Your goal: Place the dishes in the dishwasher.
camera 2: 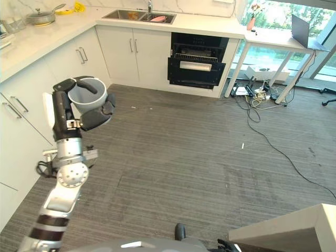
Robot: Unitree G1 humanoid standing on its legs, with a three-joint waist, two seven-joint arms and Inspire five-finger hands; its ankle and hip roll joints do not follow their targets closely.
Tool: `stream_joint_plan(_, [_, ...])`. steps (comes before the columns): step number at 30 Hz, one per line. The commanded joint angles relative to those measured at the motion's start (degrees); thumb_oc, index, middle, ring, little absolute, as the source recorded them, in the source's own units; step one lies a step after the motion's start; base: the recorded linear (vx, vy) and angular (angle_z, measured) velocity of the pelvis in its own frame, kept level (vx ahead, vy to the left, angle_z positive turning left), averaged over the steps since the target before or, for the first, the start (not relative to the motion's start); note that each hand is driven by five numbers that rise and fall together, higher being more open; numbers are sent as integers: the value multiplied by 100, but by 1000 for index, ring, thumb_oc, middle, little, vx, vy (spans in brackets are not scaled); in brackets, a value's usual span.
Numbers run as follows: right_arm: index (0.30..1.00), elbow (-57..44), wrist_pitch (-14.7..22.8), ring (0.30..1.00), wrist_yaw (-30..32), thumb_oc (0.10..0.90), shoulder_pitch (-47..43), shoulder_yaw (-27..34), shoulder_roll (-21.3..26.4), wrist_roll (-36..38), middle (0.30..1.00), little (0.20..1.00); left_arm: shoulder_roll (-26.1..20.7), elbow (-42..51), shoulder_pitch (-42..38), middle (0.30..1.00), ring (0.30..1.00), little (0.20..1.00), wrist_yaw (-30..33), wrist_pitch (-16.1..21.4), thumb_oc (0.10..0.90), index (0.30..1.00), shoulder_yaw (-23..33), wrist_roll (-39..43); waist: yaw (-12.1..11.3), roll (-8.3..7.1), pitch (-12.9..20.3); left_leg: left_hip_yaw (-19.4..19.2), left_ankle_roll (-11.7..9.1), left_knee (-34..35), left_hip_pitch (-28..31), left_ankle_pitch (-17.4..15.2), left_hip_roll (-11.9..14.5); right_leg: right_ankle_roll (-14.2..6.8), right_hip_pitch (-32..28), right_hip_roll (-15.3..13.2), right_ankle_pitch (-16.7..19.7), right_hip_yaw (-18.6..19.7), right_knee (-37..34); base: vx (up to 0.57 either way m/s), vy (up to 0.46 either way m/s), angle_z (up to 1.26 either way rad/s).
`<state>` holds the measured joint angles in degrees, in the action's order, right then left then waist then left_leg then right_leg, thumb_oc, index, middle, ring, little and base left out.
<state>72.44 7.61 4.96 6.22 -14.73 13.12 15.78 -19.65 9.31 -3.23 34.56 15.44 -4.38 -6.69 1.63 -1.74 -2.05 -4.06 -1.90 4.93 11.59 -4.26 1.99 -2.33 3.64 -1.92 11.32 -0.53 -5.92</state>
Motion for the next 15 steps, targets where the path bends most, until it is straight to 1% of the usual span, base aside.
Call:
stream_joint_plan(1, [900, -161, 214, 900, 9, 800, -288, -195, 8, -47, 900, 900, -246, 631, -948, 300, 300, 300, 83, 477, 400, 300, 44, -9, 42, -45, -197, 322, -136, -75, -636, 353, -157, -60, -777, 285, -1338, -36, 383, 13, -32, 1])
stream_joint_plan(2, [900, -160, 213, 900, 9, 800, -292, -194, 6, -47, 900, 900, -247, 631, -952, 300, 300, 300, 82, 476, 400, 300, 45, -8, 50, -46, -200, 331, -137, -77, -638, 354, -157, -59, -776, 284, -1343, -45, 389, 1, -64, 11])
stream_joint_plan(3, [900, -272, 246, 900, 25, 800, -408, -176, 9, 92, 900, 900, -220, 606, -996, 300, 300, 300, 107, 511, 400, 300, 11, 145, 26, -75, -289, 335, -179, -211, -716, 318, -119, -39, -696, 285, -1389, -141, 518, -14, -35, 15])
stream_joint_plan(4, [900, -272, 246, 900, 24, 800, -411, -175, 8, 93, 900, 900, -220, 604, -999, 300, 300, 300, 106, 512, 400, 300, 11, 146, 36, -75, -284, 346, -180, -232, -737, 309, -121, -38, -683, 283, -1396, -152, 530, 12, -82, 22])
stream_joint_plan(5, [900, -343, 269, 900, 15, 800, -478, -206, 34, 99, 900, 900, -243, 611, -986, 300, 300, 300, 51, 549, 400, 300, 2, 176, -23, -140, -381, 309, -237, -667, -896, 189, -118, -14, -678, 237, -1433, -215, 602, 59, -76, 22])
stream_joint_plan(6, [900, -379, 285, 900, 24, 800, -499, -224, 53, 72, 900, 900, -252, 613, -984, 300, 300, 300, 29, 578, 400, 300, -11, 223, -39, -166, -444, 270, -327, -1145, -1048, 98, -134, -14, -718, 208, -1493, -245, 615, 56, -76, 25])
stream_joint_plan(7, [900, -380, 284, 900, 25, 800, -500, -222, 51, 70, 900, 900, -254, 612, -986, 300, 300, 300, 26, 580, 400, 300, -10, 226, -35, -163, -452, 278, -331, -1236, -1090, 49, -128, -12, -720, 214, -1499, -251, 618, 54, -64, 20])
stream_joint_plan(8, [900, -433, 286, 900, -8, 800, -477, -257, 80, 9, 900, 900, -244, 614, -928, 300, 300, 300, 0, 588, 400, 300, 17, 250, -84, -215, -555, 139, -446, -1826, -1336, 202, -98, 4, -775, 174, -1522, -301, 623, 87, -83, 33])
stream_joint_plan(9, [900, -499, 286, 900, 18, 800, -430, -260, 116, -67, 900, 900, -257, 633, -868, 300, 300, 300, -72, 634, 400, 300, 28, 332, -165, -256, -701, -3, -648, -2847, -1894, 527, 45, 46, -945, 130, -1555, -374, 565, 91, -83, 24])
stream_joint_plan(11, [900, -499, 286, 900, 18, 800, -430, -260, 116, -67, 900, 900, -258, 633, -867, 300, 300, 300, -72, 634, 400, 300, 29, 333, -161, -251, -698, 3, -649, -2865, -1907, 518, 51, 47, -942, 136, -1553, -378, 563, 108, -24, 28])
stream_joint_plan(12, [900, -530, 258, 900, 60, 800, -418, -224, 142, -76, 900, 900, -270, 637, -795, 300, 300, 300, -103, 651, 400, 300, 40, 371, -261, -254, -799, -361, -657, -2650, -2390, 736, 292, 34, -1204, 60, -1635, -523, 448, 160, 2, 39])
stream_joint_plan(13, [900, -532, 255, 900, 61, 800, -415, -222, 140, -78, 900, 900, -270, 644, -790, 300, 300, 300, -107, 649, 400, 300, 39, 372, -266, -265, -793, -371, -651, -2657, -2385, 714, 280, 26, -1224, 46, -1638, -521, 420, 437, 84, 51])
stream_joint_plan(14, [900, -485, 228, 900, 80, 800, -403, -136, 162, -84, 900, 900, -289, 672, -665, 300, 300, 300, -179, 654, 400, 300, 72, 429, -381, -208, -735, -521, -495, -1846, -2618, 650, 268, -60, -1469, 66, -1755, -521, 301, 437, 138, 47])
stream_joint_plan(15, [900, -481, 216, 900, 87, 800, -361, -100, 165, -107, 900, 900, -297, 752, -581, 300, 300, 300, -208, 641, 400, 300, 102, 430, -460, -189, -697, -484, -469, -1379, -2722, 860, 233, -105, -1578, 62, -1835, -502, 268, 596, 195, 30])
